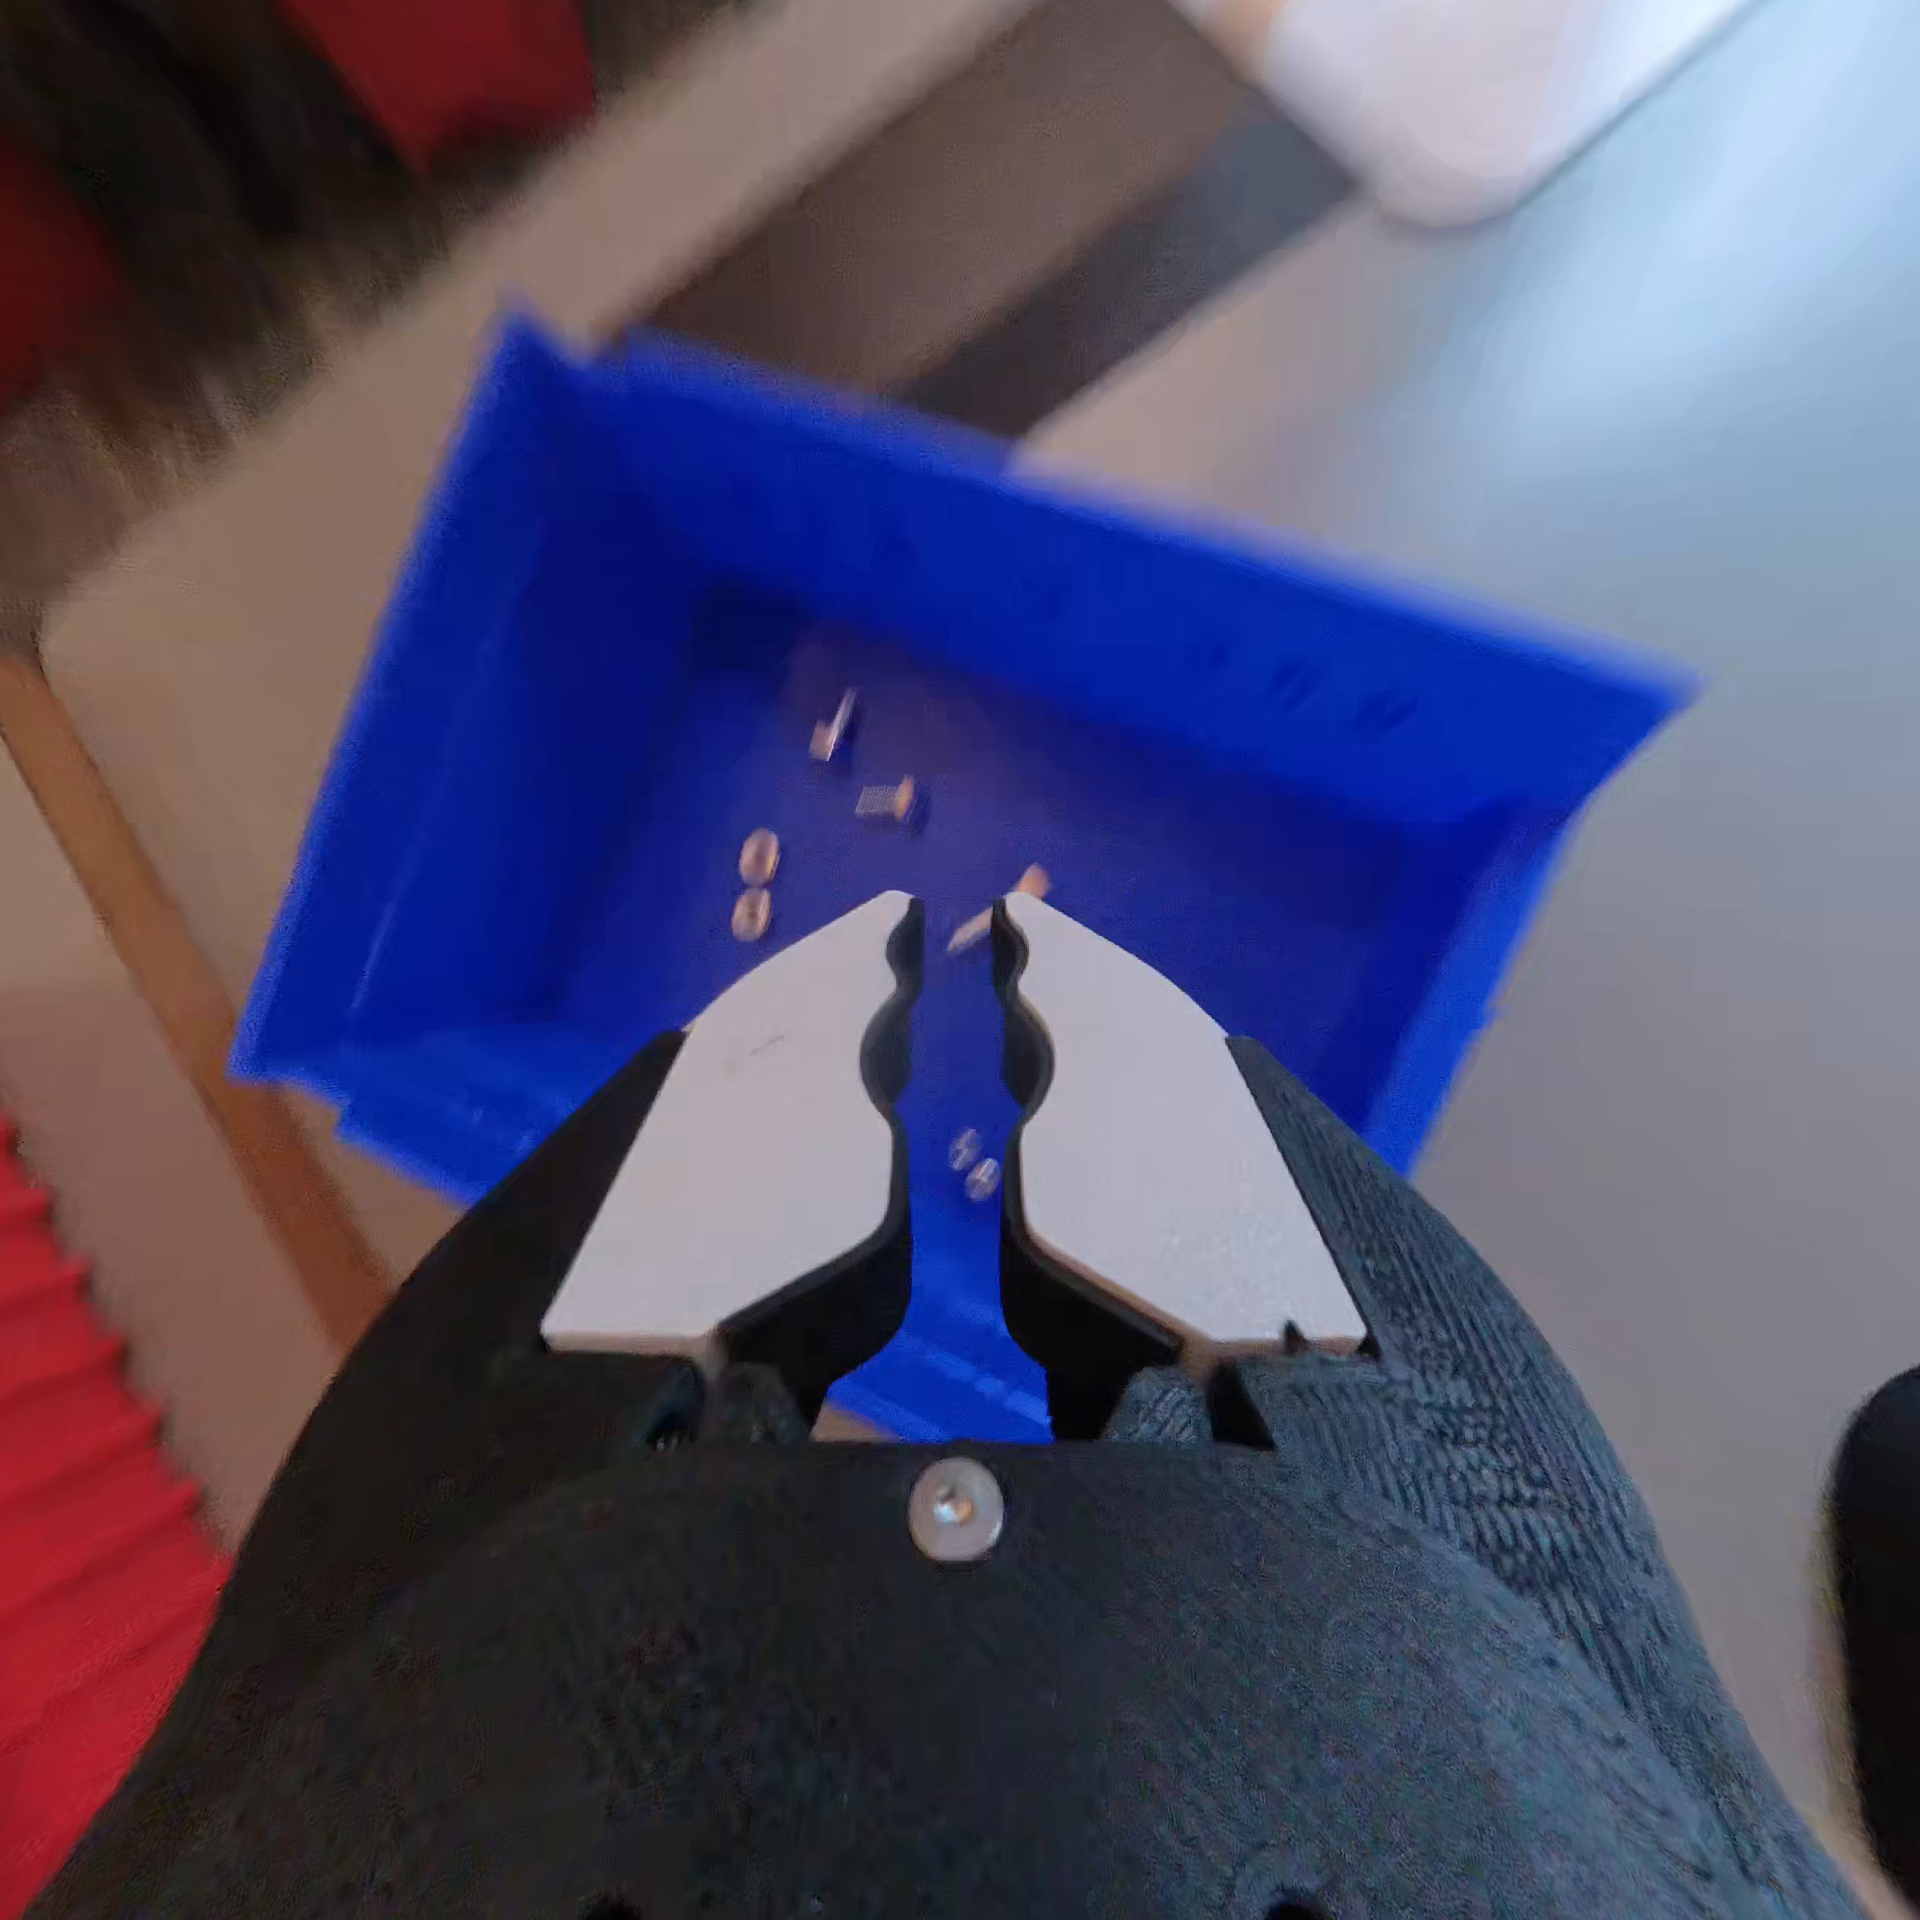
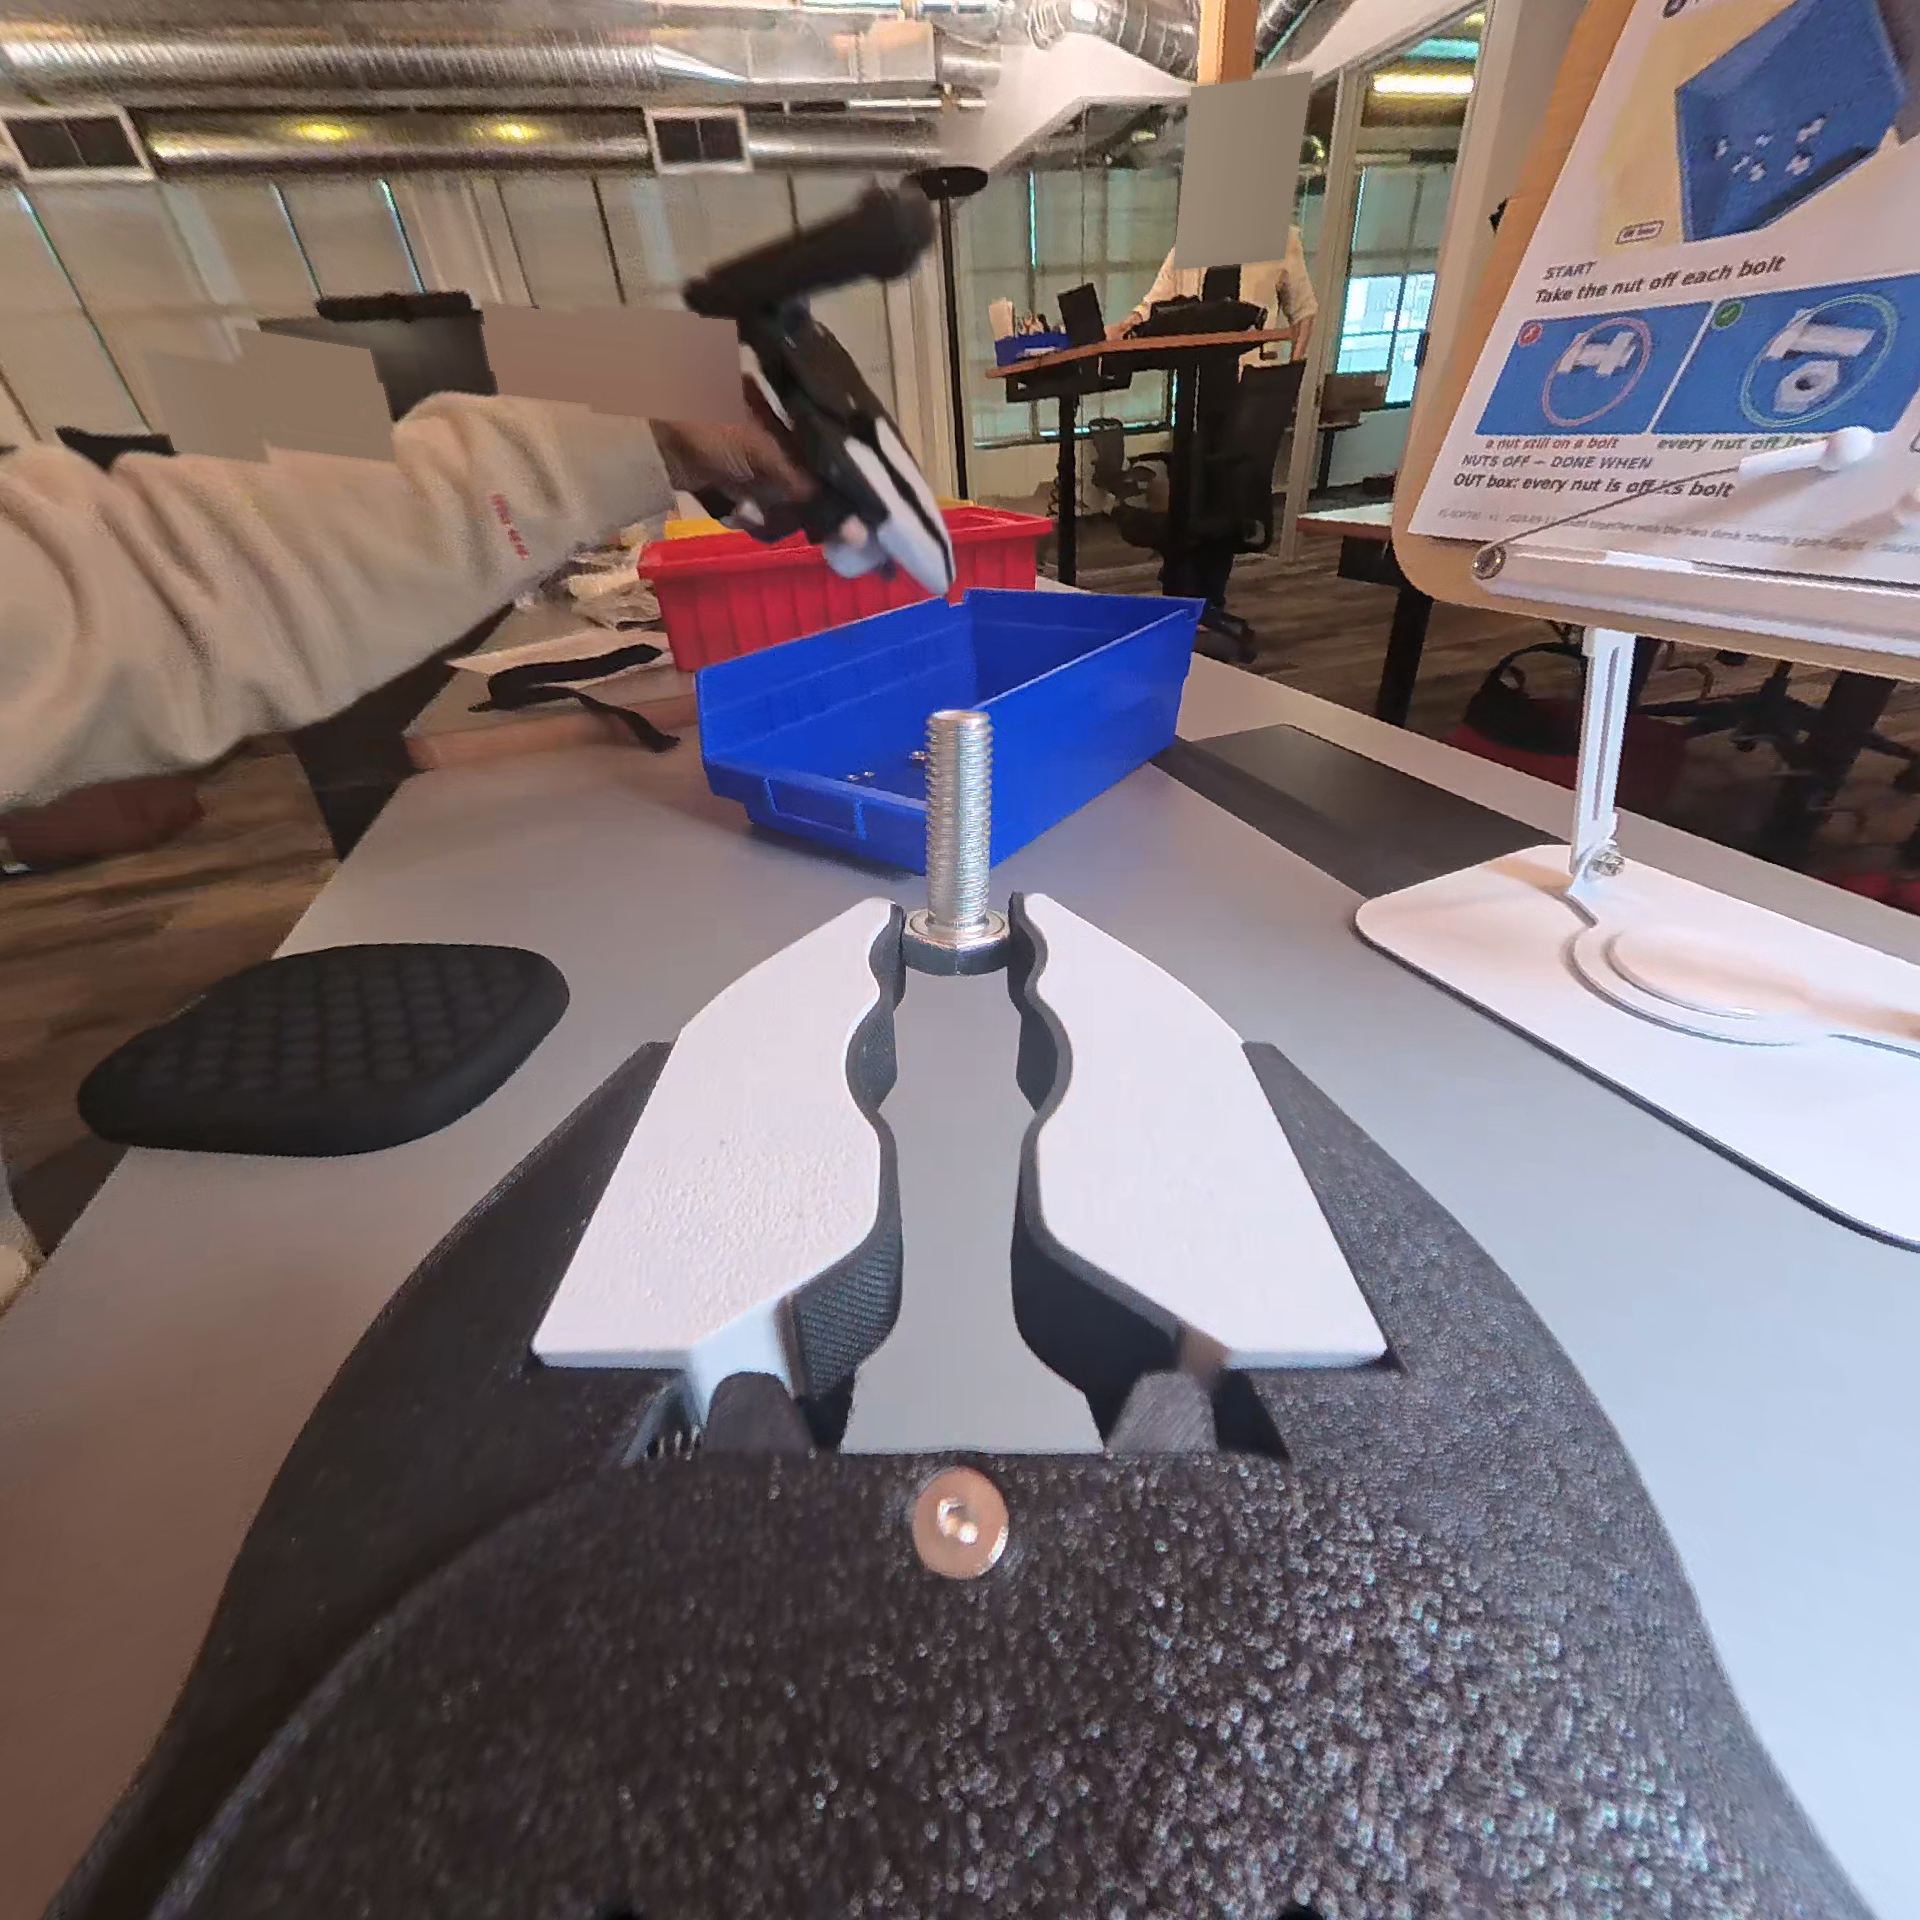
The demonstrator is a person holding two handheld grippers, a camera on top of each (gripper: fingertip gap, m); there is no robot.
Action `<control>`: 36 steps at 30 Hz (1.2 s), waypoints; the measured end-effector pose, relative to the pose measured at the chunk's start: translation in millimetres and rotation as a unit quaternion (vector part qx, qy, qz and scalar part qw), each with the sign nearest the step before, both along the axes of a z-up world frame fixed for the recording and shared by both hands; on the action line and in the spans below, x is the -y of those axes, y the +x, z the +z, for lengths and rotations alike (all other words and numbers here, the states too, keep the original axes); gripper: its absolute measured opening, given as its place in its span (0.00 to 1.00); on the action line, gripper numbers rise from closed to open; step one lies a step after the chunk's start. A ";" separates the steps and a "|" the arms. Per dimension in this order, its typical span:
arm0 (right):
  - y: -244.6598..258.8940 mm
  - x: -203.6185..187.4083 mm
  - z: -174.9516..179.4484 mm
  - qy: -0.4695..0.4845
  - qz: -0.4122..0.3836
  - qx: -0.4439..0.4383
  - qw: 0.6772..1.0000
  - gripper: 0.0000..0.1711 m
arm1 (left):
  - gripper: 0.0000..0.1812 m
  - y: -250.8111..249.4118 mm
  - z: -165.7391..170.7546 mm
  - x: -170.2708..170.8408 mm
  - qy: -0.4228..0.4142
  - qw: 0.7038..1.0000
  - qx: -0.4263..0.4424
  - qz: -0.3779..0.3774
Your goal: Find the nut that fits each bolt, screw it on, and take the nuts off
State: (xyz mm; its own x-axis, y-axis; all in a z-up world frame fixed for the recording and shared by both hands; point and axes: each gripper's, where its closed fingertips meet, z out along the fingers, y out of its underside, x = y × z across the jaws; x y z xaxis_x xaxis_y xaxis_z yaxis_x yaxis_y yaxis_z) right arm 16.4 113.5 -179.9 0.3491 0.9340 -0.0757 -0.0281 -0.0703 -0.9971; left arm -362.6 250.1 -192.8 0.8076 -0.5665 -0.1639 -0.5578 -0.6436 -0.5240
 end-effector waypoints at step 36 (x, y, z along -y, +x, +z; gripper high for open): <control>-19.4 -5.7 -35.0 -0.033 -0.011 0.048 0.998 0.11 | 0.10 114.6 -7.3 89.1 -0.273 0.893 -0.189 -0.305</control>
